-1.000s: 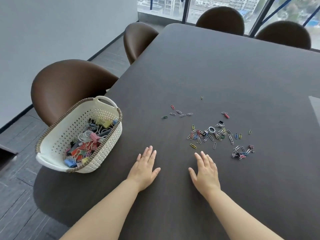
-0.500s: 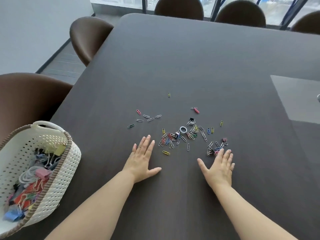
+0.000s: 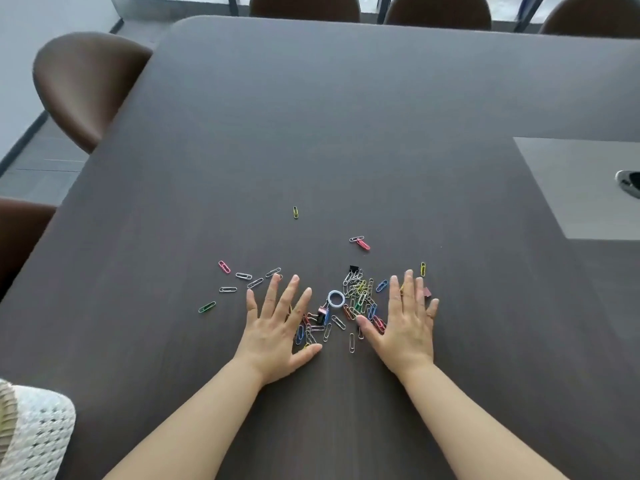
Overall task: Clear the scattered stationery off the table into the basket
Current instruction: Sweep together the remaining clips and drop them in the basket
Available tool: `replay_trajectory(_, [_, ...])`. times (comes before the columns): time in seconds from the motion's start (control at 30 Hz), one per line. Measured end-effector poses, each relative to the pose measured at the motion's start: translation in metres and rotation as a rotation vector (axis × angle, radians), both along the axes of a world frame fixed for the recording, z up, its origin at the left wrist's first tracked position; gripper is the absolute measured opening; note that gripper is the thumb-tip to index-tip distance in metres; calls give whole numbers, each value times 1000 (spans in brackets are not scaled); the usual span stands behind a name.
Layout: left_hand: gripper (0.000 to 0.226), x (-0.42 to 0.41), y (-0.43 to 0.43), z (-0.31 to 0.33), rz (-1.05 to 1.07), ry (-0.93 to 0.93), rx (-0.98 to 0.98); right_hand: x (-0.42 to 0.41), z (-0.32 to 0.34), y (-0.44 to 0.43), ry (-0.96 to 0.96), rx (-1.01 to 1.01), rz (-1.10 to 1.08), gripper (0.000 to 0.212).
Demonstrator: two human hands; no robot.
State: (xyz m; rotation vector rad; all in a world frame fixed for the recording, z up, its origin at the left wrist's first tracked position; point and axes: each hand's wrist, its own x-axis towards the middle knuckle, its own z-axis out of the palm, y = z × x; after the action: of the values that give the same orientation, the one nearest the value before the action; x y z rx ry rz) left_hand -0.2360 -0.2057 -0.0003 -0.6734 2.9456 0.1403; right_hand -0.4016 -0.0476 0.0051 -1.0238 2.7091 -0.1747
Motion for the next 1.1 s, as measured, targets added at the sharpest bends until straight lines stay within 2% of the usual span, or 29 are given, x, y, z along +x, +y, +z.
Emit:
replay_trajectory(0.1, [93, -16, -16, 2, 195, 8, 8, -30, 1, -5, -15, 17, -203, 106])
replay_trajectory(0.17, [95, -23, -24, 0, 308, -30, 40, -45, 3, -10, -34, 63, -209, 97])
replay_trajectory(0.27, [90, -26, -25, 0, 250, -45, 45, -52, 3, -22, -36, 54, -42, 100])
replay_trajectory(0.37, [89, -26, -25, 4, 146, 68, 147, -33, 3, -35, -114, -57, 205, 113])
replay_trajectory(0.43, [80, -23, -25, 4, 109, 185, 153, -23, 4, -44, -202, -154, 274, 103])
replay_trajectory(0.53, [62, -16, -33, 4, 125, 286, 59, -36, 8, -63, -175, -244, 215, 71])
replay_trajectory(0.63, [62, -6, -50, 3, 229, 280, 1, -62, 11, -88, -186, -127, 237, 59])
replay_trajectory(0.7, [71, -1, -61, 1, 326, 237, 21, -64, 11, -99, -193, -52, 307, 56])
replay_trajectory(0.8, [85, 1, -71, -3, 410, 162, 83, -38, 8, -94, -167, -238, 353, 48])
replay_trajectory(0.9, [82, -3, -71, -3, 355, 208, 98, -26, 9, -100, -71, -502, 282, 43])
replay_trajectory(0.97, [76, -5, -70, -2, 276, 284, 166, -33, 15, -123, -85, -469, 270, 37])
replay_trajectory(1.03, [67, -5, -71, 1, 226, 353, 218, -41, 18, -154, -147, -329, 352, 42])
replay_trajectory(1.1, [60, -4, -78, 2, 230, 406, 184, -45, 21, -186, -171, -169, 466, 49])
